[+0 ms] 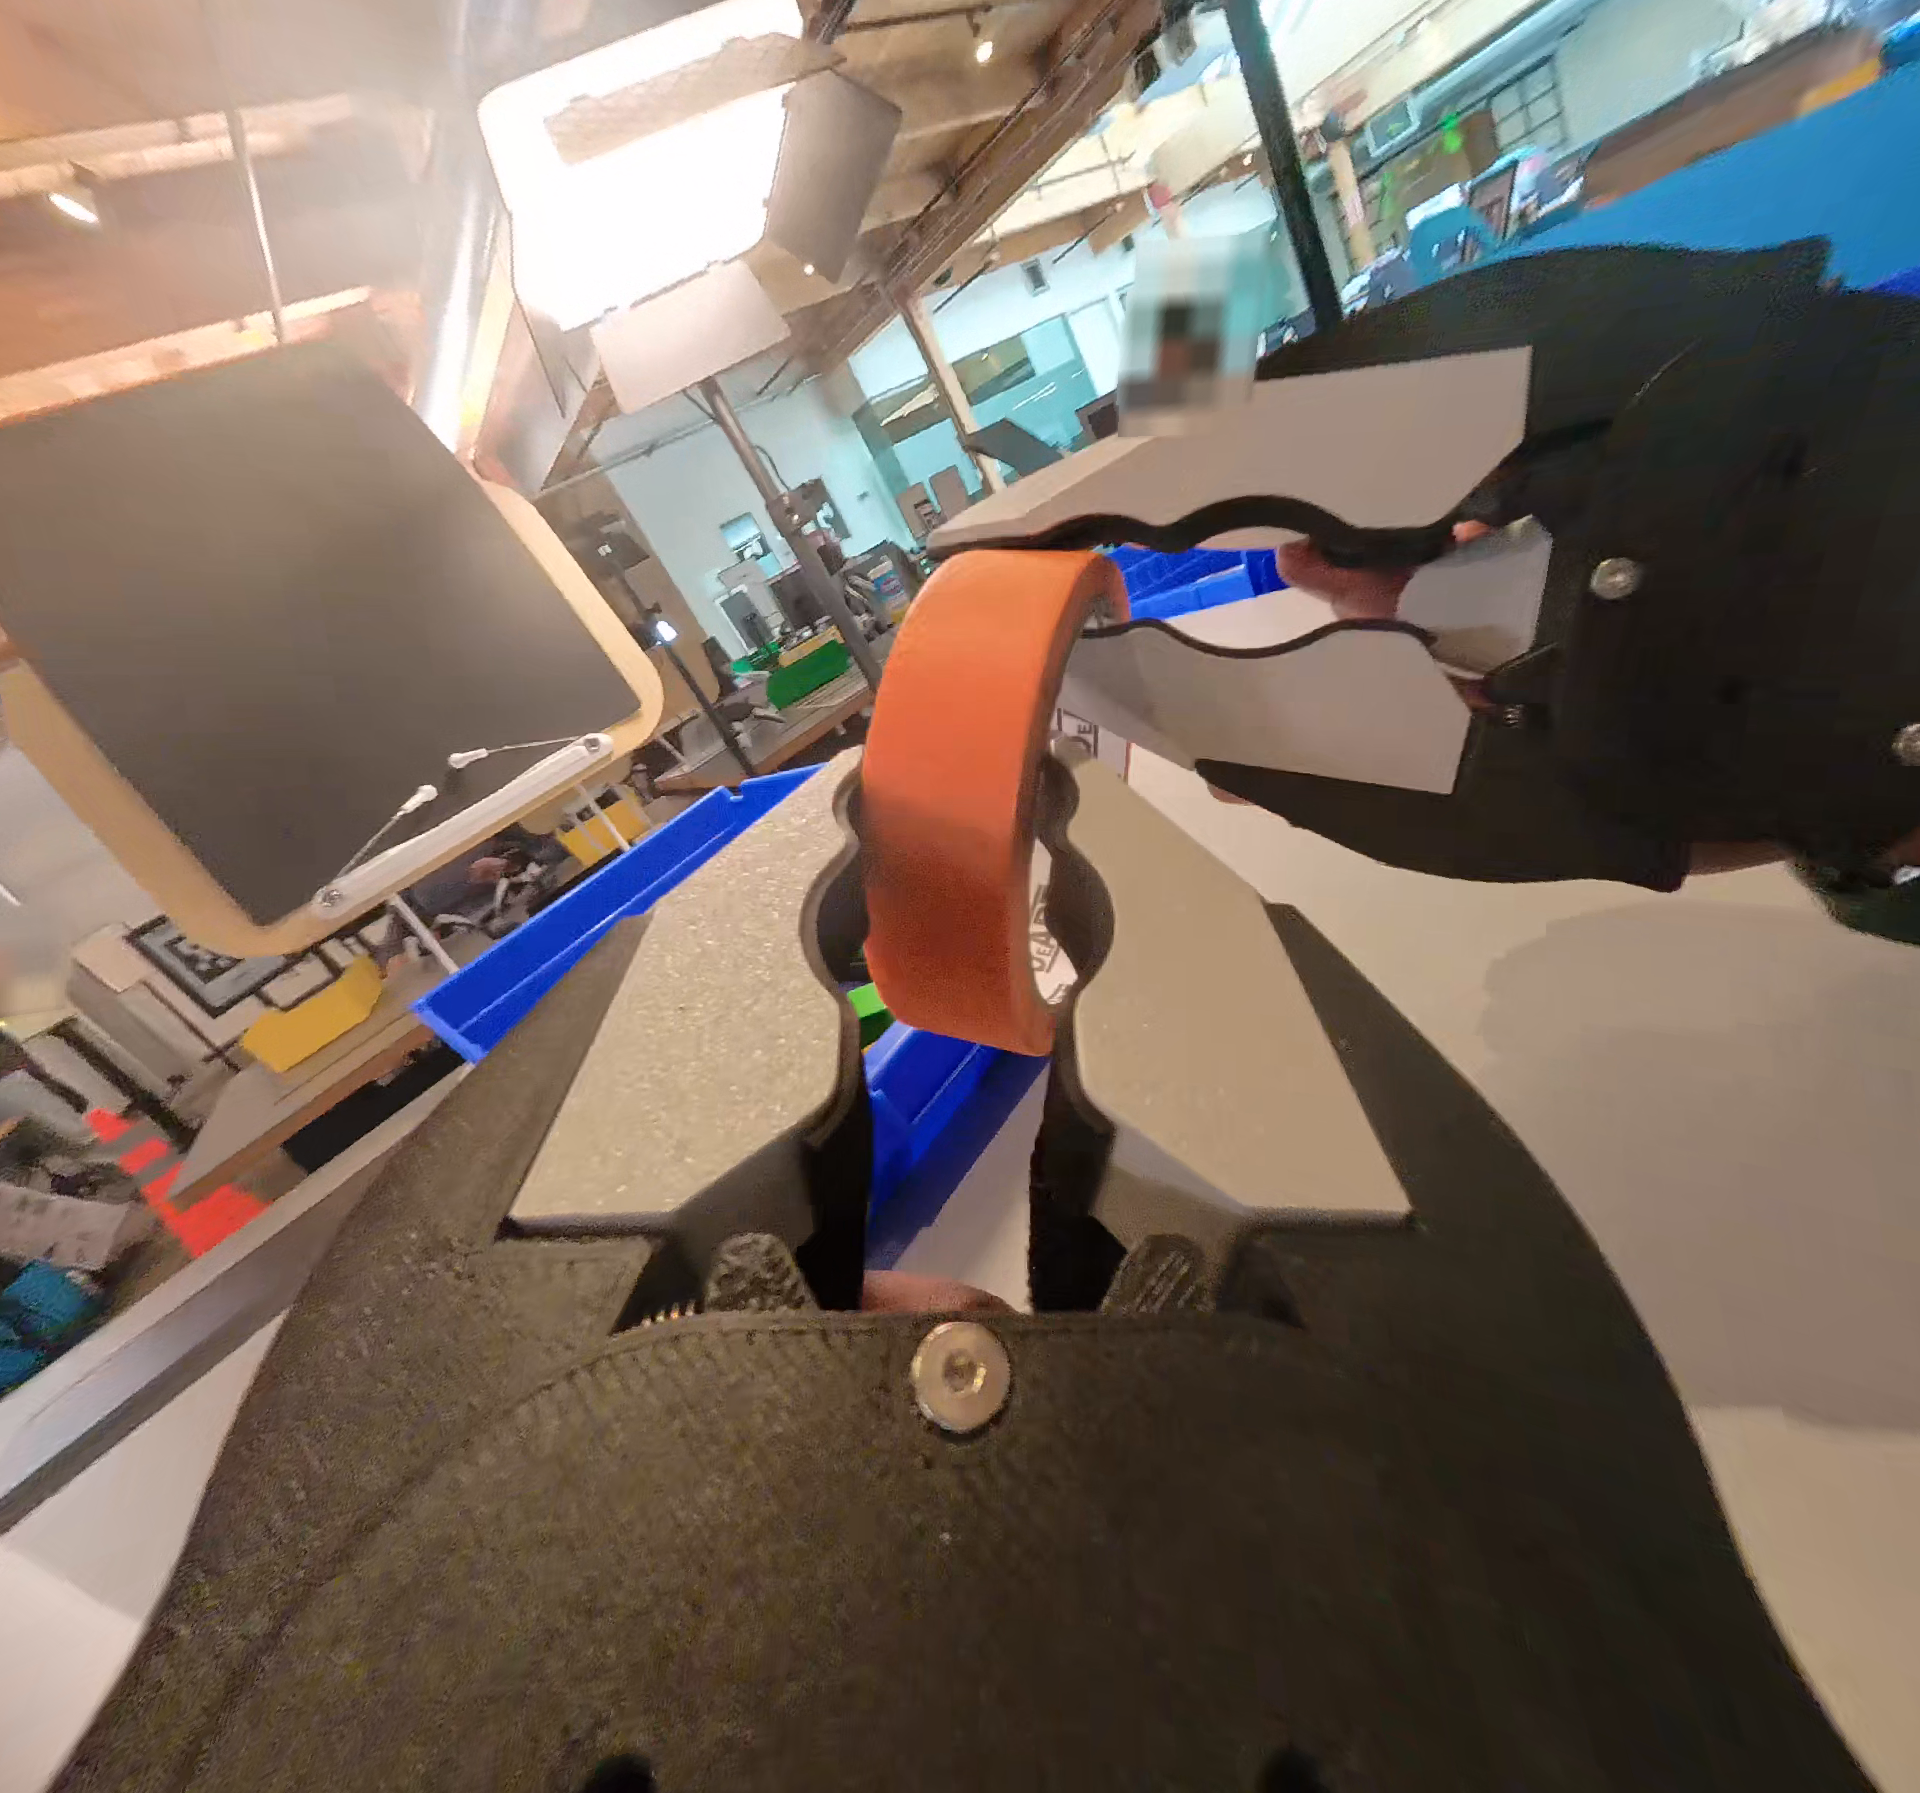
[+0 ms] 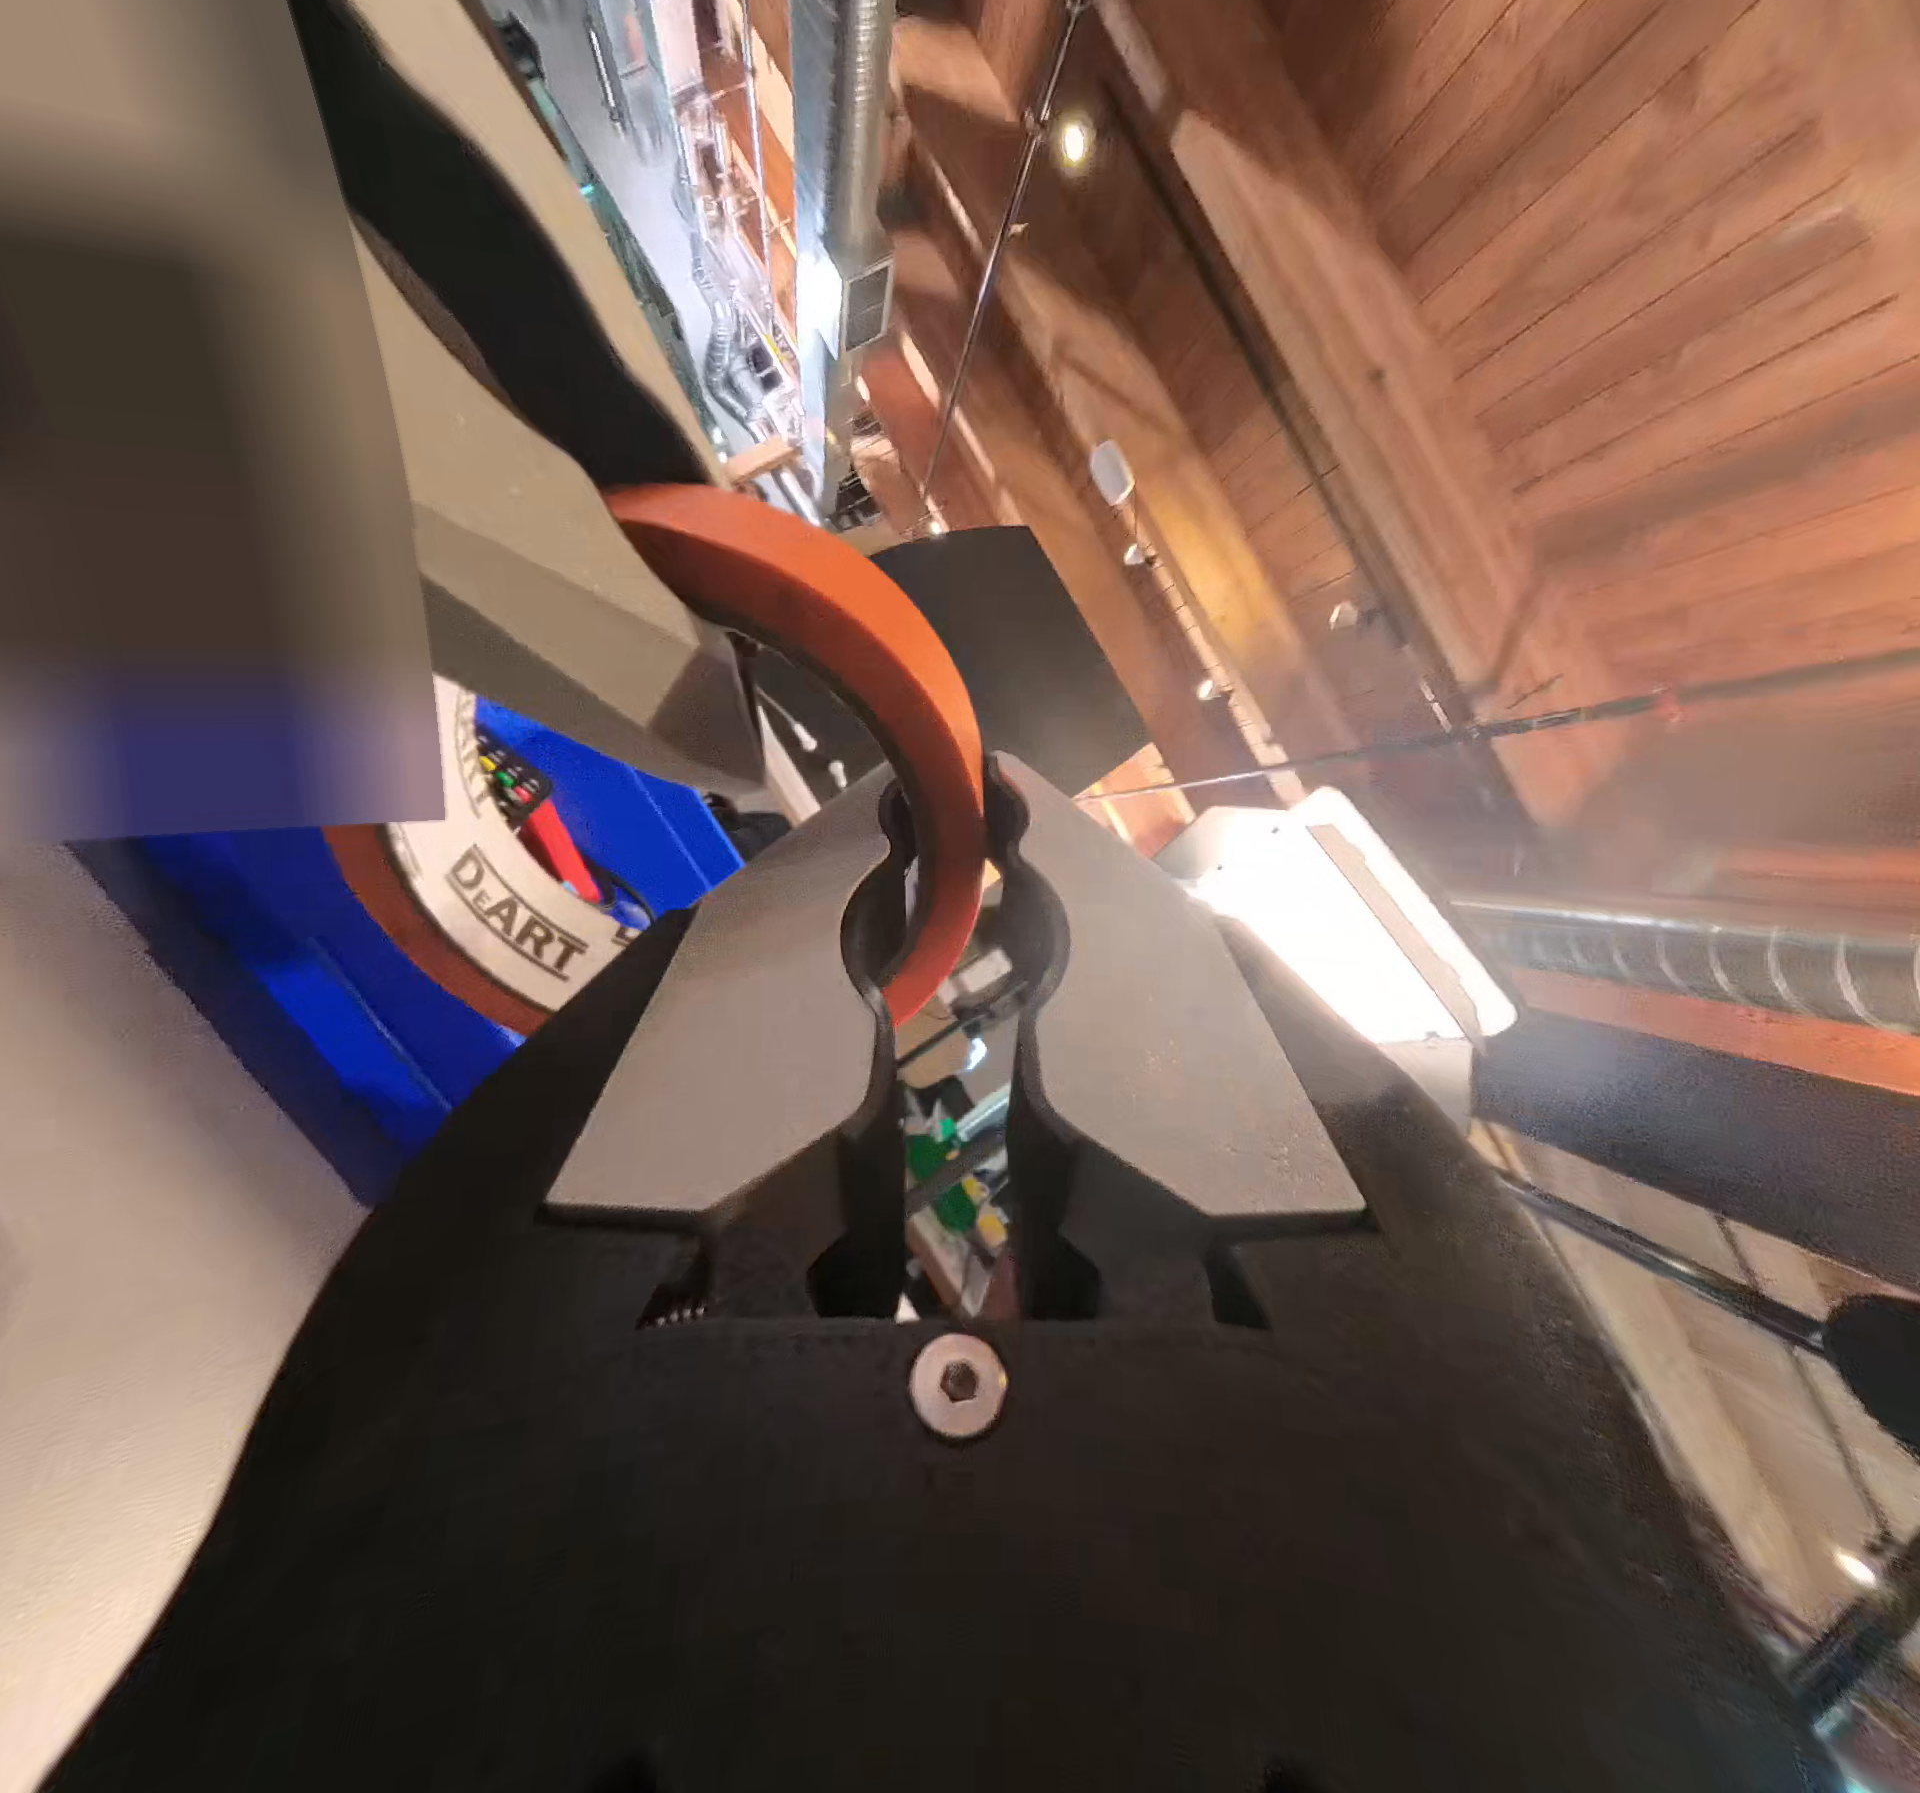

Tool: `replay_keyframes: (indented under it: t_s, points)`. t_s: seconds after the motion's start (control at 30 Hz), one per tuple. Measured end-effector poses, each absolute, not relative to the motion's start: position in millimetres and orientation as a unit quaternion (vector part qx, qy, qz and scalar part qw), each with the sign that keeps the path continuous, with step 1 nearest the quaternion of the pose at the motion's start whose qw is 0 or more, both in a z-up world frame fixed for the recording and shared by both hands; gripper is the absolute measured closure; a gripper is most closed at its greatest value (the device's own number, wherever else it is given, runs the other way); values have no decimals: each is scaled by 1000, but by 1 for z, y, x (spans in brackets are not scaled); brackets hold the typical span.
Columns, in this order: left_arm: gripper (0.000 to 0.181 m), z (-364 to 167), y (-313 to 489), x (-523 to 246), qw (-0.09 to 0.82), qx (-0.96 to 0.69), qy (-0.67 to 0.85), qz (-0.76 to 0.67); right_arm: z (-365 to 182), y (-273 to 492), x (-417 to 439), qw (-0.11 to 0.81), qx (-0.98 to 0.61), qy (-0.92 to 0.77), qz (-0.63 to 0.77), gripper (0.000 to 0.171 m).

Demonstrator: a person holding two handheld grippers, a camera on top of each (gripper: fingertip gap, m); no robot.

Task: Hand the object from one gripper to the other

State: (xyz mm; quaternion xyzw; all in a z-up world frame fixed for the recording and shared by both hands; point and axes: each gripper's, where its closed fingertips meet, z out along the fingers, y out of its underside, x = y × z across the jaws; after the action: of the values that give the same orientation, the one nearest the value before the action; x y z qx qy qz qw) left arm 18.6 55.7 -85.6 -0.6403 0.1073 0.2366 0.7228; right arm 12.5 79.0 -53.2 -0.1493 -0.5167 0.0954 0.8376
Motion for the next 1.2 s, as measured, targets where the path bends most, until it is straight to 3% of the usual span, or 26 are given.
replay_keyframes:
  t_s: [0.07, 0.17, 0.33, 0.5, 0.7, 0.83, 0.97, 1.2]
  points:
    - [153, -87, 54, 15, 715, -643, 107, 251, -55, 78, 10, 832, -152, -522, 110, 160]
    - [155, -82, 49, -2, 728, -648, 47, 219, -57, 78, 9, 818, -161, -532, 150, 131]
    - [155, -66, 25, -42, 779, -609, -96, 114, -54, 56, 19, 802, -125, -535, 234, 132]
    - [154, -67, 17, -61, 801, -570, -180, -47, -87, 23, 10, 770, -37, -606, 199, 113]
    - [154, -66, 19, -56, 805, -562, -176, -77, -110, 12, -4, 771, 6, -629, 102, 88]
    - [154, -60, 20, -45, 810, -531, -161, -190, -89, 18, 1, 744, -89, -618, 240, 60]
    - [154, -58, 25, -24, 776, -499, -137, -360, -69, 19, 15, 698, -131, -597, 372, 45]
    - [154, -67, 33, 6, 724, -531, -89, -431, -79, 7, 14, 693, -107, -616, 359, 31]
